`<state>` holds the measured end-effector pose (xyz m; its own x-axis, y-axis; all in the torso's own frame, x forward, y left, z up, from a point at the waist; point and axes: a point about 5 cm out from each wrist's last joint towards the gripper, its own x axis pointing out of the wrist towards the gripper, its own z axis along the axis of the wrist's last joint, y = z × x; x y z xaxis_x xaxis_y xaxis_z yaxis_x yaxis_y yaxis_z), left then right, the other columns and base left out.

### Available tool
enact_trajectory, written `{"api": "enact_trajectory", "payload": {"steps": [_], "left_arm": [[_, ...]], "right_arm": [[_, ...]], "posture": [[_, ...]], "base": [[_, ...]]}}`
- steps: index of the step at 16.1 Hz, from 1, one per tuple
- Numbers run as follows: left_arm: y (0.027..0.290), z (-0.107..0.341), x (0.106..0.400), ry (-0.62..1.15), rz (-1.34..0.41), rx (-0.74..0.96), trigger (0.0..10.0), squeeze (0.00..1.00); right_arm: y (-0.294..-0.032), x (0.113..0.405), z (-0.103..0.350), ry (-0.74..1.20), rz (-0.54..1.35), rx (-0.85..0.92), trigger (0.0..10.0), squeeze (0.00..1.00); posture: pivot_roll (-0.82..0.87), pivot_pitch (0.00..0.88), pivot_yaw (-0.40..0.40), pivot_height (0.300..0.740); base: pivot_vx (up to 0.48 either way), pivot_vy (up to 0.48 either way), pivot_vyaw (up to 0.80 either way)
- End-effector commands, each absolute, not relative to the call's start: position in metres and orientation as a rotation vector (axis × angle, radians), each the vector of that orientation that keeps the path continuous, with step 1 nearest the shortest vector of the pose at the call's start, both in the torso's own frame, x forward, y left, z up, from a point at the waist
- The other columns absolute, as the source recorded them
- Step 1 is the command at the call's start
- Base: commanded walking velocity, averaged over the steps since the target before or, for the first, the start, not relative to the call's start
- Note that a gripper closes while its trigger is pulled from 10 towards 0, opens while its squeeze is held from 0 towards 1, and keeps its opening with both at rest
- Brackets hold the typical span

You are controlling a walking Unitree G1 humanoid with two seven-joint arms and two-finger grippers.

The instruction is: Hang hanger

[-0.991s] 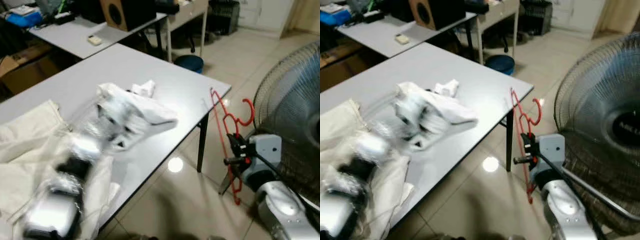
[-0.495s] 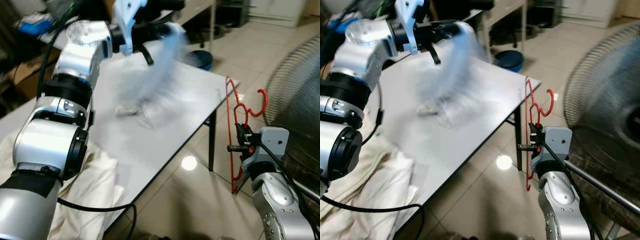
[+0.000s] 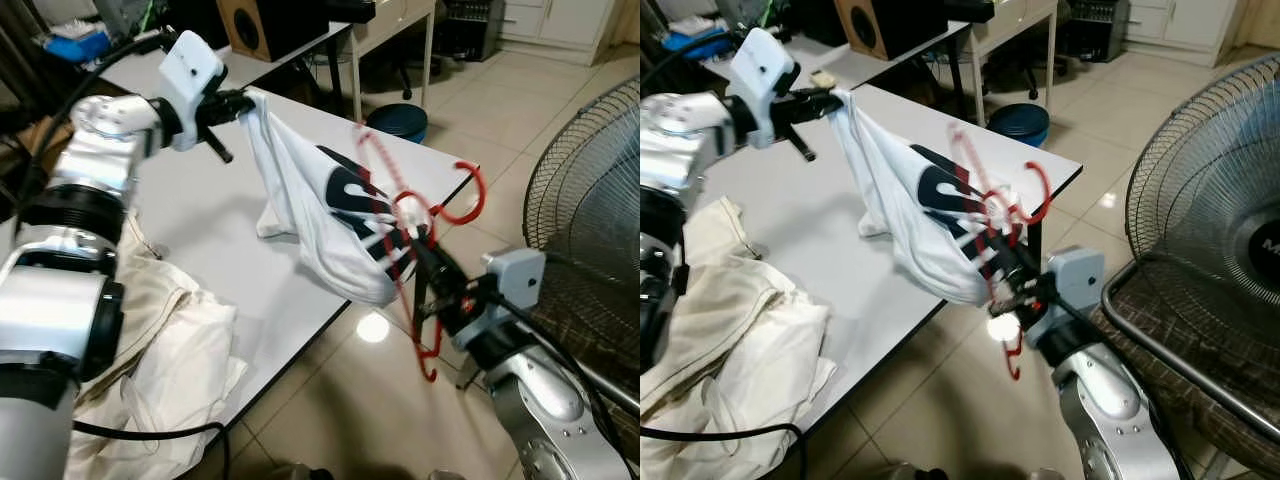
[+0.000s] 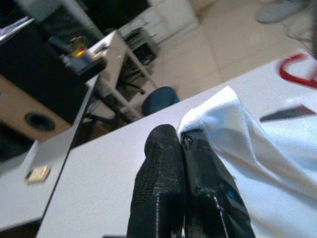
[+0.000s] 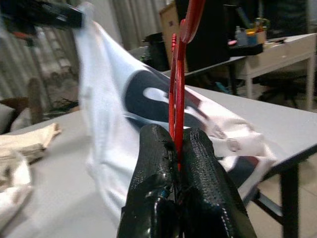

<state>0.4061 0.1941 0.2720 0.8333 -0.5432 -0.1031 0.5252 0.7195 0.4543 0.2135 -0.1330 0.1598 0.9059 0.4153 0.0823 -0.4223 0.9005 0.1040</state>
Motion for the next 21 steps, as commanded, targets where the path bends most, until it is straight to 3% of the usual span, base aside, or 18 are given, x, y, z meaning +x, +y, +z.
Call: {"api": "enact_trajectory", "payload": {"steps": [1,6,12,16,21], "left_arm": [[0.193,0.276,0.41,-0.067,-0.531,0.465,0.0,0.0],[0.184,0.275,0.412,-0.071,-0.51,0.51,0.0,0.0],[0.193,0.28,0.412,-0.075,-0.474,0.518,0.0,0.0],[0.213,0.287,0.412,-0.074,-0.365,0.533,0.0,0.0],[0.251,0.307,0.404,-0.098,-0.212,0.607,0.0,0.0]], "right_arm": [[-0.123,0.206,0.173,-0.096,0.565,0.163,10.0,0.0],[-0.112,0.193,0.171,0.005,0.756,0.132,10.0,0.0],[-0.128,0.195,0.158,0.123,0.666,0.071,10.0,0.0],[-0.139,0.193,0.158,0.15,0.635,0.048,10.0,0.0],[-0.198,0.223,0.182,0.022,0.36,-0.08,10.0,0.0]], "posture": [[-0.19,0.017,0.184,0.74],[-0.19,0.011,0.166,0.74],[-0.21,0.006,0.163,0.74],[-0.21,0.001,0.157,0.74],[-0.2,0.0,0.139,0.74]], "base": [[0.0,0.0,0.0],[0.0,0.0,0.0],[0.0,0.0,0.0],[0.0,0.0,0.0],[0.0,0.0,0.0]]}}
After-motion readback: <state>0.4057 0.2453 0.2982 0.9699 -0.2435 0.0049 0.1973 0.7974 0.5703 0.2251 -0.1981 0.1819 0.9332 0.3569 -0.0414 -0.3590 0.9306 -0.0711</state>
